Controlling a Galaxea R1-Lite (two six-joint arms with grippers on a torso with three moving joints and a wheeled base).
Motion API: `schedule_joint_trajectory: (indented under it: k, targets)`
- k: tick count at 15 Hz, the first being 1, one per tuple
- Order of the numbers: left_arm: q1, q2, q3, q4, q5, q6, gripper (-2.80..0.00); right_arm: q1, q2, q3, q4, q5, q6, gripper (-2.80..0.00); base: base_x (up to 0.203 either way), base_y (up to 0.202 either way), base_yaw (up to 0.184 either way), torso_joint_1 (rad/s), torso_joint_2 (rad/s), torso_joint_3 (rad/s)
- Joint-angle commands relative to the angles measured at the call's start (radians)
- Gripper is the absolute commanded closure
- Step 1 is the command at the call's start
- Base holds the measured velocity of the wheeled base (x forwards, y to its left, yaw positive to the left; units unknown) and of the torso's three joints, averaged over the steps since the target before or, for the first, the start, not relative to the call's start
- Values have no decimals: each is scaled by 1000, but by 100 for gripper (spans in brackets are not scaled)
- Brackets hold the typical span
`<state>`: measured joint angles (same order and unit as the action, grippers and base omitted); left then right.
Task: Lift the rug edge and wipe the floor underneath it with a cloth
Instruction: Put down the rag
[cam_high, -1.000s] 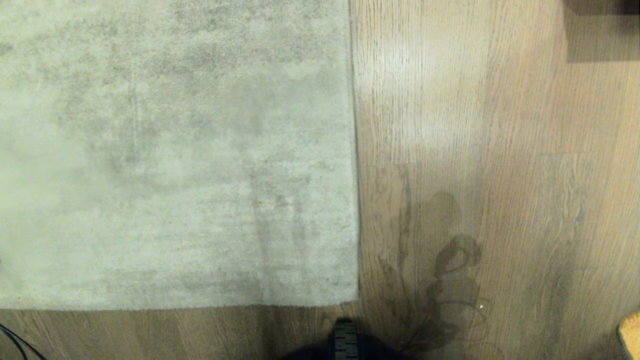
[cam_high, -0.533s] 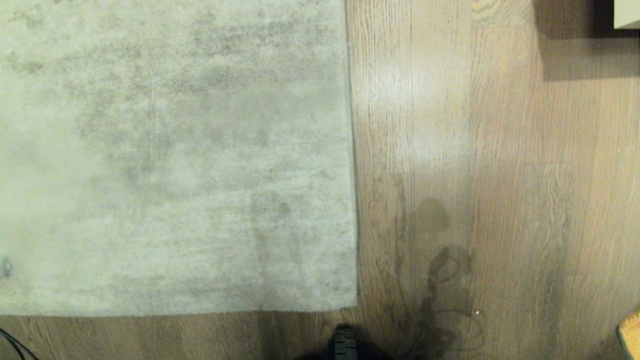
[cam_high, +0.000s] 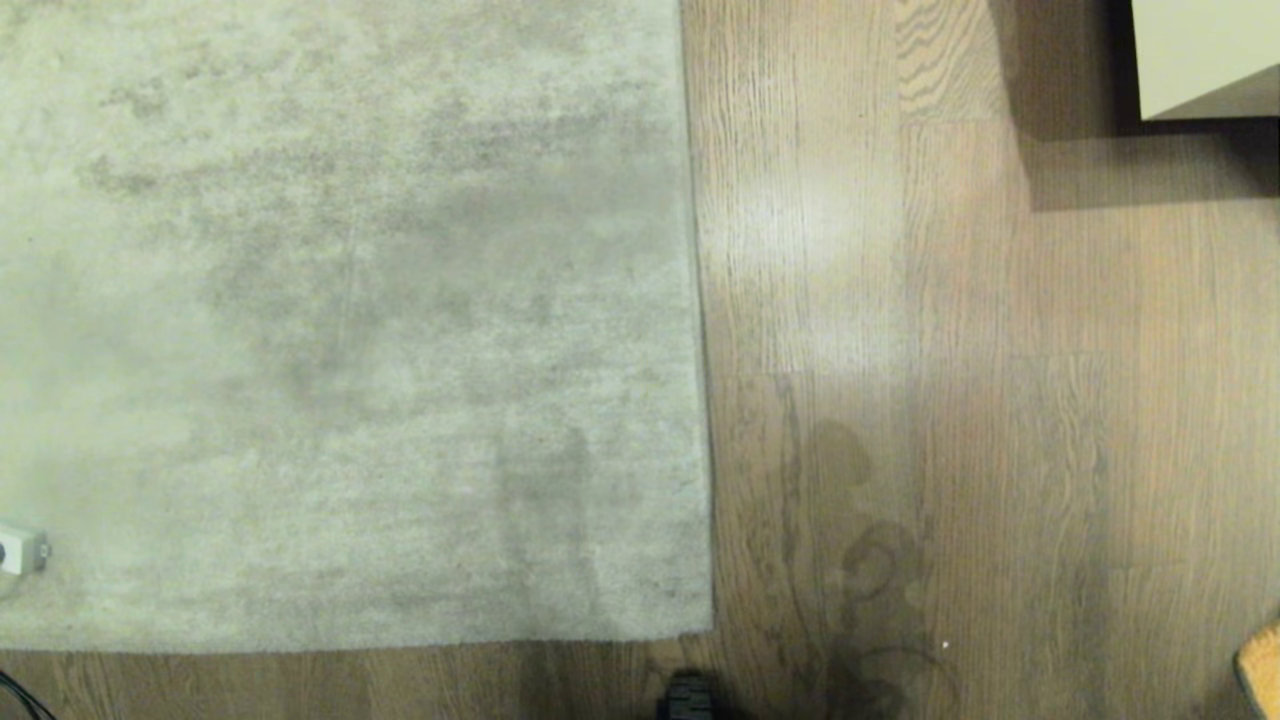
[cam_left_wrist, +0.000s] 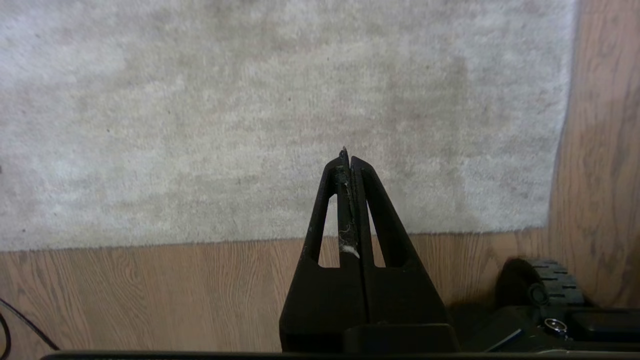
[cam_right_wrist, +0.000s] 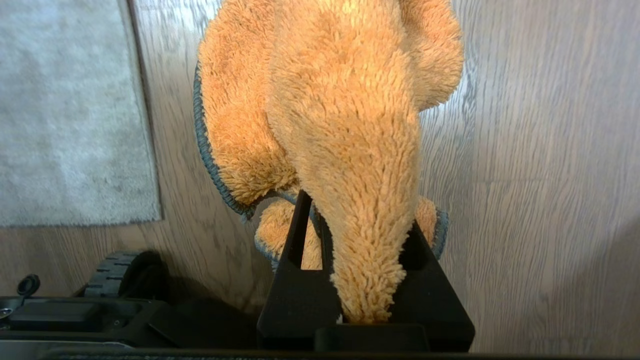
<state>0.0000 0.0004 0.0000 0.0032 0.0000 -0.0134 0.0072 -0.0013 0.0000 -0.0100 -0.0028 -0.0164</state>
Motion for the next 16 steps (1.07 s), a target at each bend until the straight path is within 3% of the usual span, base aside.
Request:
schedule_joint_trajectory:
  k: [1, 16]
  targets:
    - [0, 1, 0, 0, 0, 0, 0, 0, 1, 0, -1, 0, 0, 0, 0, 0, 0, 3, 2, 210]
    - [0, 1, 0, 0, 0, -2, 0, 0, 1, 0, -1, 0, 0, 0, 0, 0, 0, 0, 0, 28]
